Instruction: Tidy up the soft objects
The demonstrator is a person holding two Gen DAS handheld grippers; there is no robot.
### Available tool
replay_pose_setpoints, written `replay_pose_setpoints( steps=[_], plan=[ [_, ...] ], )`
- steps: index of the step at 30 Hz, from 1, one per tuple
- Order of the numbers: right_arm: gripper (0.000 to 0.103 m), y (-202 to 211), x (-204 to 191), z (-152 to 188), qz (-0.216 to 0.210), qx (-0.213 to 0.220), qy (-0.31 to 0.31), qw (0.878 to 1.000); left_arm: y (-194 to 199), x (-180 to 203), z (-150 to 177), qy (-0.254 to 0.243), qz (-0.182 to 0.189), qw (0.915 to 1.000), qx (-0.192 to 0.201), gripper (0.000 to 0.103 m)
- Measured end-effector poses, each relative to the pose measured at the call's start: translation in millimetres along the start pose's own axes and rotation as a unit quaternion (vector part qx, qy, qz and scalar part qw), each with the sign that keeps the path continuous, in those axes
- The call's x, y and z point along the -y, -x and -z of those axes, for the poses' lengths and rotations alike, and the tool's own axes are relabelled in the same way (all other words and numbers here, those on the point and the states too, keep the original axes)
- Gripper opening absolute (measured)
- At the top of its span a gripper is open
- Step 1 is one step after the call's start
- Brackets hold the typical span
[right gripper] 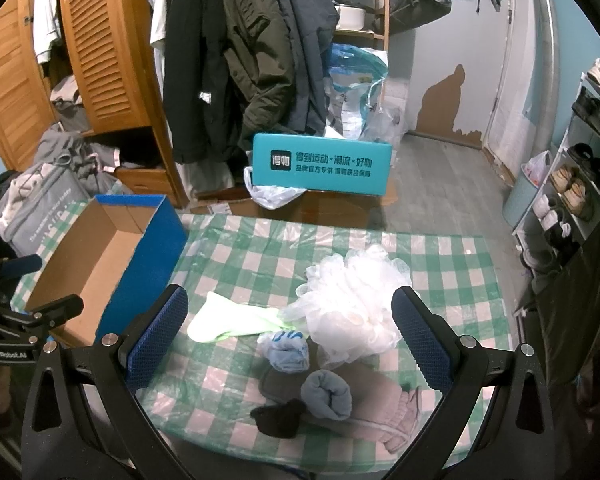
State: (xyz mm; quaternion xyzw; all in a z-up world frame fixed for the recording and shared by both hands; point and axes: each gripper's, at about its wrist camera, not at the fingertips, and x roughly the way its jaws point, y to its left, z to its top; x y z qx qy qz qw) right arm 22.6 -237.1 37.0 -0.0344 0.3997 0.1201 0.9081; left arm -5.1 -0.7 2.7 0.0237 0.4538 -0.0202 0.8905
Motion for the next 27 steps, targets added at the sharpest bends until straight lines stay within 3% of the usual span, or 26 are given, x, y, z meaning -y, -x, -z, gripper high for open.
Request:
replay_pose_setpoints(
  steps=[27],
  plan=[
    [0.101,-0.2,2.1,0.3,-0.001,0.000,-0.001,1.000,1.4,4.7,4.4,0.006,0.004,1.0000,-0.002,0.102]
  ],
)
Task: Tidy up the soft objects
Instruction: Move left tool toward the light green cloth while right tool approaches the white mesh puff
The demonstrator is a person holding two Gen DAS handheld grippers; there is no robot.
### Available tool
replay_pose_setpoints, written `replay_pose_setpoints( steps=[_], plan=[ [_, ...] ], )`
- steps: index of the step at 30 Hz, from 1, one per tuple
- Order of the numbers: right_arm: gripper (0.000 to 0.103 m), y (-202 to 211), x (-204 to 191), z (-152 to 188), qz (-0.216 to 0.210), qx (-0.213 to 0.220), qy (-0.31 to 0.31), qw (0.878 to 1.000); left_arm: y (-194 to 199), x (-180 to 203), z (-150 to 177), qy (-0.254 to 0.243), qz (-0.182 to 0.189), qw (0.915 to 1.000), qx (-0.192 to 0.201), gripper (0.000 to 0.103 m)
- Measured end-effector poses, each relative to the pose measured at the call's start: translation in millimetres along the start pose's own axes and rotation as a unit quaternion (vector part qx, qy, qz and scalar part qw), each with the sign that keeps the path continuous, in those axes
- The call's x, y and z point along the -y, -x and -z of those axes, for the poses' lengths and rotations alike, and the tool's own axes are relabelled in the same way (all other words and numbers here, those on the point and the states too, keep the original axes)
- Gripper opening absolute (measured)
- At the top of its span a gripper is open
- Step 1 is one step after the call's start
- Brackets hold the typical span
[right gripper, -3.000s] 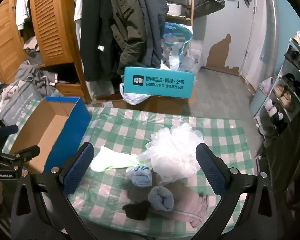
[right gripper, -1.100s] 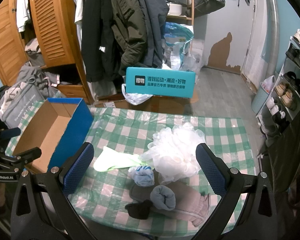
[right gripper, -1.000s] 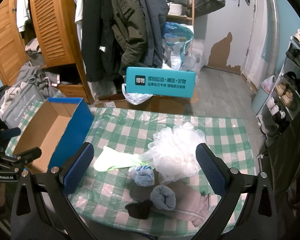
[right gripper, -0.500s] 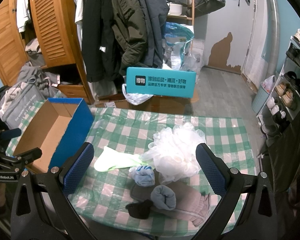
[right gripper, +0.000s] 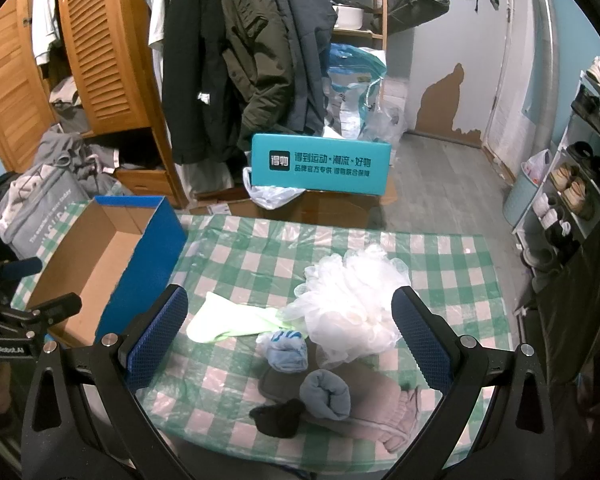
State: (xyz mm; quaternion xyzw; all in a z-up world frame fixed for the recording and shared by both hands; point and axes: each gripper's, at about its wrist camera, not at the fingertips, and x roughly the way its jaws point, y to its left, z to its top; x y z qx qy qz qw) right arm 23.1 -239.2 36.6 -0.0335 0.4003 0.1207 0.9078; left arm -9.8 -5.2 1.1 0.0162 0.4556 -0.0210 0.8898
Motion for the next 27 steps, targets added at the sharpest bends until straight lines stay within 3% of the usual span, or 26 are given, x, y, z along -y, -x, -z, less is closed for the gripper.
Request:
replay_pose_setpoints(
  steps=[13,27],
  plan=[
    [0.101,-13,14,7,0.014,-0.019,-0.007,1.000,-22,6,-9,-0.021,-0.021,0.9994,-0.017,0.102],
    [0.101,-49,49,1,0.004,-0.072,-0.040,0.997,-64,35,-25,-0.046,0.013,0.9964,-0.071,0.102]
  ],
)
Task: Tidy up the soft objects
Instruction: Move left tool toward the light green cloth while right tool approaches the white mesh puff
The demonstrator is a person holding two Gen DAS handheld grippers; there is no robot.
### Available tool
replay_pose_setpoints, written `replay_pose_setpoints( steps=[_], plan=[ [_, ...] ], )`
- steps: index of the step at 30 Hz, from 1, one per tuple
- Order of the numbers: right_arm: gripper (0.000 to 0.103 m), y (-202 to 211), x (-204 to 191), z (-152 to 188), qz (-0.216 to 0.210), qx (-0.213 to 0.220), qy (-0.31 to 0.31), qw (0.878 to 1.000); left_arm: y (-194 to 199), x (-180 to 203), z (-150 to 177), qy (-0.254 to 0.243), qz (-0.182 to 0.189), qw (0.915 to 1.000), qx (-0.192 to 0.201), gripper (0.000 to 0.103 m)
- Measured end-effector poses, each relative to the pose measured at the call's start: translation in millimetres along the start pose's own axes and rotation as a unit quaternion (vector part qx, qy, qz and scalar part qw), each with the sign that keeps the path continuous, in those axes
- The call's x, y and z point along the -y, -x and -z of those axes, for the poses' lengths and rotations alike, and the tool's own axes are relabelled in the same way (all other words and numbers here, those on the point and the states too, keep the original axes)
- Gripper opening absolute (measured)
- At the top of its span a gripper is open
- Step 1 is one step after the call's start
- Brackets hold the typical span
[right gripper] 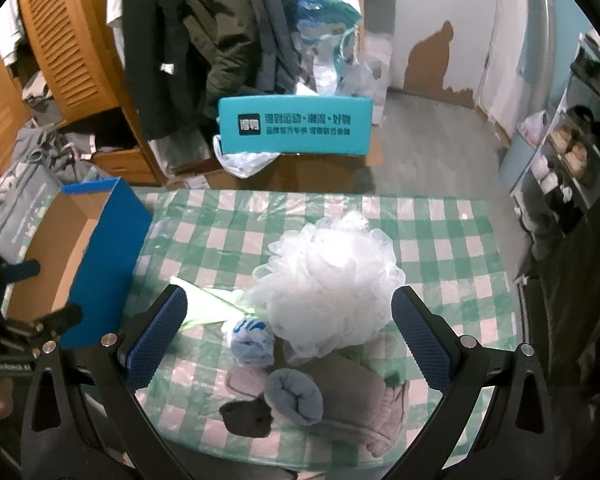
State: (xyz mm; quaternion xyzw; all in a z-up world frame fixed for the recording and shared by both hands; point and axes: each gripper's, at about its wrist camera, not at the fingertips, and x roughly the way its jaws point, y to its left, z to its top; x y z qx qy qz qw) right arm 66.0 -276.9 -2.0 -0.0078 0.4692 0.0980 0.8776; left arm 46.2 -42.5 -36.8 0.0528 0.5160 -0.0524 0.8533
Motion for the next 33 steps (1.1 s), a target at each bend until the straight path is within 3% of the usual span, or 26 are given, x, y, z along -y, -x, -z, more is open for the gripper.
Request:
replay_pose_setpoints(
  steps=[17,33],
  plan=[
    [0.101,-73,21,-8,0.026,-0.081,-0.008,0.996,-71,21,-25,-0.024,0.034,0.9972,-0.063,0.102],
    [0.101,-126,31,7,0.037,-0.145,-0.016,0.989,-127,47,-21,-0.060,0.048,0.9904,-0.115,0.102]
  ],
)
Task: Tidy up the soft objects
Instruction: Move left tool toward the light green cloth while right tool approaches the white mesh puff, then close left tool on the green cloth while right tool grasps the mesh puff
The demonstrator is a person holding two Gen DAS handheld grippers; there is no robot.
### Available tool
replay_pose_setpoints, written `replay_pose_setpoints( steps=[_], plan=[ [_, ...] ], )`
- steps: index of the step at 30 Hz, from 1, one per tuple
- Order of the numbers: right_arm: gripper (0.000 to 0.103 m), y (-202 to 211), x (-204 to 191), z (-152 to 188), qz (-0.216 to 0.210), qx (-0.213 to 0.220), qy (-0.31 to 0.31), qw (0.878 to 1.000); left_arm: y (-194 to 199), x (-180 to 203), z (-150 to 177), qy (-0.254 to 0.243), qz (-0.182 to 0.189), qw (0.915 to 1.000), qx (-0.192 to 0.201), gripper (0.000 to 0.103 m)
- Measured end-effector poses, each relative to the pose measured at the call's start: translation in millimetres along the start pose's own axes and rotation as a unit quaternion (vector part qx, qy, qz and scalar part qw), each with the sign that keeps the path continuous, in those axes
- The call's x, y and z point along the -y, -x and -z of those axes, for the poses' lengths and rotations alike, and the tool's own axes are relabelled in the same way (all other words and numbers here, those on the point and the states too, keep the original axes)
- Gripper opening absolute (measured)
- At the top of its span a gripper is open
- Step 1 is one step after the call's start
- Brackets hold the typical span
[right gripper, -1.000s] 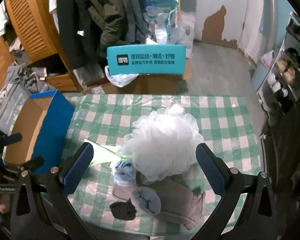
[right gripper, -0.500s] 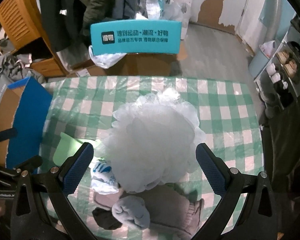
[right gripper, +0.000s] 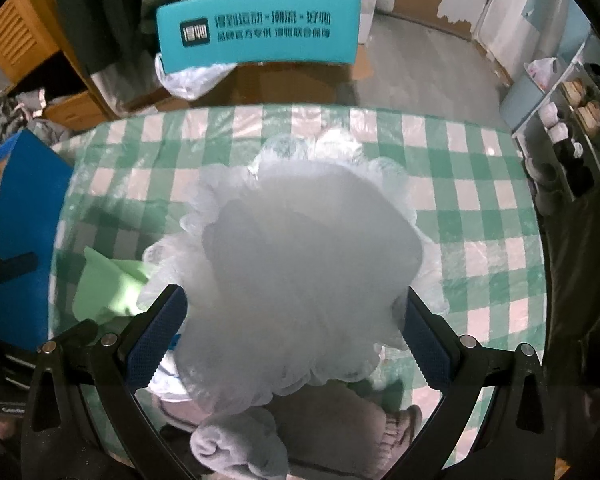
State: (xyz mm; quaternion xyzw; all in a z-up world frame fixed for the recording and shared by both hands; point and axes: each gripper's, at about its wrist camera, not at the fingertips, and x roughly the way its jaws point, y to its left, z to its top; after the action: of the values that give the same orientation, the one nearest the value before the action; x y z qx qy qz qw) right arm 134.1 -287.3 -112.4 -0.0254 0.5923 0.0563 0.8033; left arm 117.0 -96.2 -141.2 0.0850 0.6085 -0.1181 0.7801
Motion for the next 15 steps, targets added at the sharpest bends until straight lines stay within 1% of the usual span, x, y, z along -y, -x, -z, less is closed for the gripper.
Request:
replay_pose_setpoints(
  steps=[5,15],
  plan=[
    [0.101,-11,-1,0,0.006,-0.012,0.005,1.000,-19,1,1,-0.005,0.010,0.9997,-0.022,0.102],
    [0.101,-41,-3,8,0.027,-0.048,0.022,0.998,-49,2,-1,-0.025,-0.007,0.9986,-0.045,0.102]
  ],
)
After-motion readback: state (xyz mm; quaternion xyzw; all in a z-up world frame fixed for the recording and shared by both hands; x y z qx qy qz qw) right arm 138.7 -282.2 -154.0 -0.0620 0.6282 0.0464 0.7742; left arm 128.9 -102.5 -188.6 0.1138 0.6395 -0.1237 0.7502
